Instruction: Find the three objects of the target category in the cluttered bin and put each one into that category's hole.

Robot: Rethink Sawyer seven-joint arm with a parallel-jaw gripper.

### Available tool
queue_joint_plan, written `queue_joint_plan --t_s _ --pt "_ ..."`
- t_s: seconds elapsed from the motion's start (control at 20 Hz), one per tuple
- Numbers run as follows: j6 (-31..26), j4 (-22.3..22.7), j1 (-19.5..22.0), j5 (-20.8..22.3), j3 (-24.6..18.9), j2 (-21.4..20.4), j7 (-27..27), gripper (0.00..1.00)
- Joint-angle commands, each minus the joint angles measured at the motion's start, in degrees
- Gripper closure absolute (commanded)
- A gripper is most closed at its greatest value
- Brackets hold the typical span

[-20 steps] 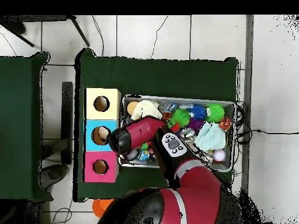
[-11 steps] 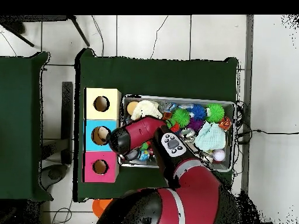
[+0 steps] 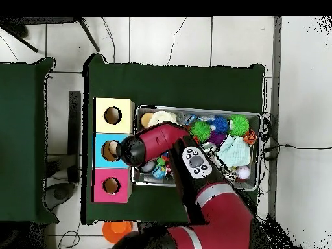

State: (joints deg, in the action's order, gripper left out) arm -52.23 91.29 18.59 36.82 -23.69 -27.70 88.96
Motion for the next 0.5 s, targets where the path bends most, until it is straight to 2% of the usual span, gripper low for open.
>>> queue_joint_plan --t_s 0.05,0.5 --pt "-8.89 -1.49 1.18 -3.67 -2.27 -6.69 -5.90 1.00" --pt "-5.97 -1.28 2.65 -8.55 -4.61 -10.18 -4.38 1.00"
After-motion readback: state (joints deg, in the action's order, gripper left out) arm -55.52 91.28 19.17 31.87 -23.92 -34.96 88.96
